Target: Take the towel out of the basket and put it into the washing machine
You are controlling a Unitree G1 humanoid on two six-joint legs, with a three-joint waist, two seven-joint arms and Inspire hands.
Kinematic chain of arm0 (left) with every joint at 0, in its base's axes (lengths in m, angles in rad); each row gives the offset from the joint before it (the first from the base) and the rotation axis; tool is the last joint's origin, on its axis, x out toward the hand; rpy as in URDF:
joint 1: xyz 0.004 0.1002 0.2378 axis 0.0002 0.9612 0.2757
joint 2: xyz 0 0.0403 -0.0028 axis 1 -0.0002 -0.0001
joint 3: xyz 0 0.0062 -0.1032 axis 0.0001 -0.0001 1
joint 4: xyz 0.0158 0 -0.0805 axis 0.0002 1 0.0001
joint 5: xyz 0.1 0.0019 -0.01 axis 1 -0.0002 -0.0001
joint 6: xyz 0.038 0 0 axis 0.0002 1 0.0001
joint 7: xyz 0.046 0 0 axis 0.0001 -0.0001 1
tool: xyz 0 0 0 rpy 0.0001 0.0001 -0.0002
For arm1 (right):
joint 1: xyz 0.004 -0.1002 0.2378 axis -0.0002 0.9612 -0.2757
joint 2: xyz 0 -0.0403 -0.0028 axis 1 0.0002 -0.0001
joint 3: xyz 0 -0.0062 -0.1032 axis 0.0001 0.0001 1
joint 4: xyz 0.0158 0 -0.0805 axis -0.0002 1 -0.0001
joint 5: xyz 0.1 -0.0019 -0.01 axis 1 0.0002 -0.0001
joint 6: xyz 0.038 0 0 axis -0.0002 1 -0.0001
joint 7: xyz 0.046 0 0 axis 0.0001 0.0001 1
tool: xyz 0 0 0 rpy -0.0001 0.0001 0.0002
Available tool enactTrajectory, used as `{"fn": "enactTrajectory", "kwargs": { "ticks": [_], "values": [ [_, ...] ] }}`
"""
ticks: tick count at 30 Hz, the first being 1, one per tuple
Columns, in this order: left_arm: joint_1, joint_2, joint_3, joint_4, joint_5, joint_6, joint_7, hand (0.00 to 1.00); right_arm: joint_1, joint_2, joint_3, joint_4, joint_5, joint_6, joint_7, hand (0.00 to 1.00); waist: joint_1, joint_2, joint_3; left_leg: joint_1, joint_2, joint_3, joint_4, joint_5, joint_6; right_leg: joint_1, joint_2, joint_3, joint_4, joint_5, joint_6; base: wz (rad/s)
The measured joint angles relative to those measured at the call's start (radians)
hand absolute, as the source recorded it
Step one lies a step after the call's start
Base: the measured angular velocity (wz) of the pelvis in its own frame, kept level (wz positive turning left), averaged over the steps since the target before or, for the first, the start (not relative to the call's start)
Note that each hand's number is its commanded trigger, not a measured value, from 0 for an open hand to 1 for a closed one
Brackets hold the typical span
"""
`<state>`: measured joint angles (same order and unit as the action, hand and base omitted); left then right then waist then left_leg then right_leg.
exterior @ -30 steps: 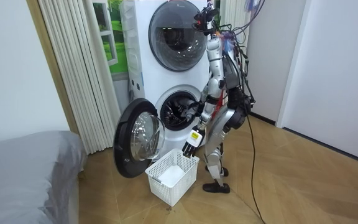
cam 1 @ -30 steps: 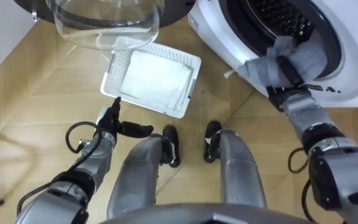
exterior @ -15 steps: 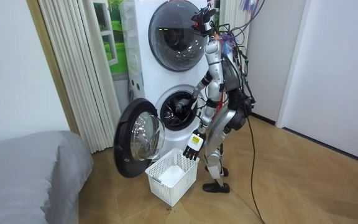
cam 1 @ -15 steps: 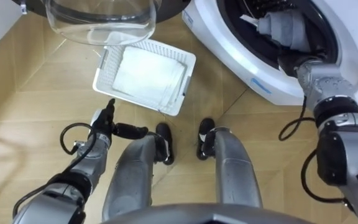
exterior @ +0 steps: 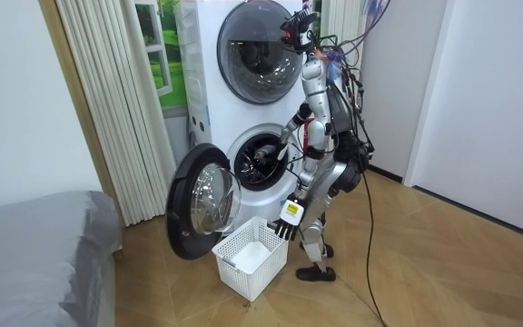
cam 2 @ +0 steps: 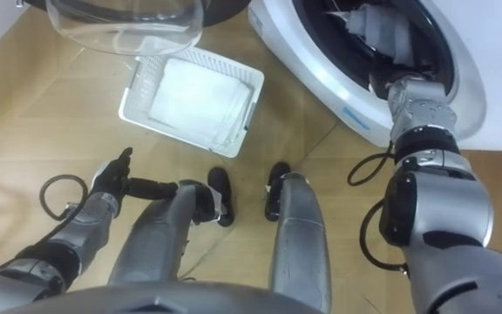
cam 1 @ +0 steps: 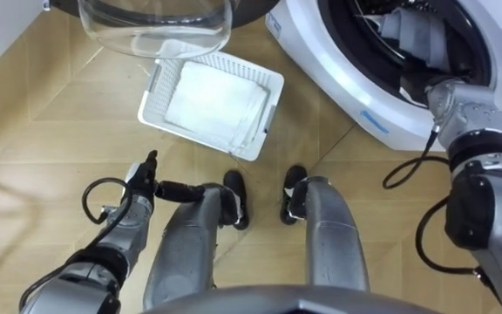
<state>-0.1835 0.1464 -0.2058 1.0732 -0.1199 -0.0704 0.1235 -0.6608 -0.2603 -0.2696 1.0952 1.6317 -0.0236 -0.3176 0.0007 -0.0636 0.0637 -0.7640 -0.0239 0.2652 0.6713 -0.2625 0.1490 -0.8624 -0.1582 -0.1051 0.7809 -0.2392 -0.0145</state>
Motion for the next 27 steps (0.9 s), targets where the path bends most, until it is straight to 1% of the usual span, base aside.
{"fn": "enactTrajectory", "kwargs": {
  "ticks": [3,8,12,24,27],
  "values": [
    [-0.005,0.000,0.004,-0.001,0.003,0.001,0.000,0.00,-0.002,-0.001,0.000,0.000,0.000,0.000,0.000,0.00,0.000,0.003,-0.0008,0.000,0.000,0.000,0.000,0.000,0.000,0.000,0.001,0.001,0.001,0.000,0.000,0.00],
    [-0.004,0.001,0.005,-0.001,0.004,0.028,0.000,0.00,-0.002,-0.005,0.000,0.002,0.004,0.000,0.000,0.00,0.001,0.007,0.0000,0.000,0.000,0.000,0.001,0.000,0.000,0.000,0.001,0.005,0.003,0.000,0.000,0.00],
    [-0.004,0.001,0.005,-0.007,0.005,0.038,0.000,0.00,-0.002,-0.006,0.000,0.002,0.006,-0.001,-0.001,0.00,0.001,0.007,-0.0001,0.000,0.000,0.000,-0.001,0.000,0.000,-0.001,0.002,0.010,0.002,0.000,0.000,0.00],
    [-0.003,0.001,0.001,-0.013,0.004,0.040,-0.025,0.00,-0.002,-0.006,0.001,0.020,0.007,-0.007,0.003,0.00,0.003,0.007,-0.0001,0.014,-0.002,0.002,-0.016,0.000,0.000,0.009,0.005,0.011,-0.011,0.000,0.002,0.00],
    [-0.003,0.001,0.001,-0.013,0.004,0.041,-0.027,0.00,-0.002,-0.006,0.001,0.033,0.004,-0.010,0.005,0.00,0.004,0.007,0.0000,0.022,-0.002,0.002,-0.025,0.000,0.000,0.019,0.006,0.005,-0.021,0.001,0.004,0.00]
  ]
}}
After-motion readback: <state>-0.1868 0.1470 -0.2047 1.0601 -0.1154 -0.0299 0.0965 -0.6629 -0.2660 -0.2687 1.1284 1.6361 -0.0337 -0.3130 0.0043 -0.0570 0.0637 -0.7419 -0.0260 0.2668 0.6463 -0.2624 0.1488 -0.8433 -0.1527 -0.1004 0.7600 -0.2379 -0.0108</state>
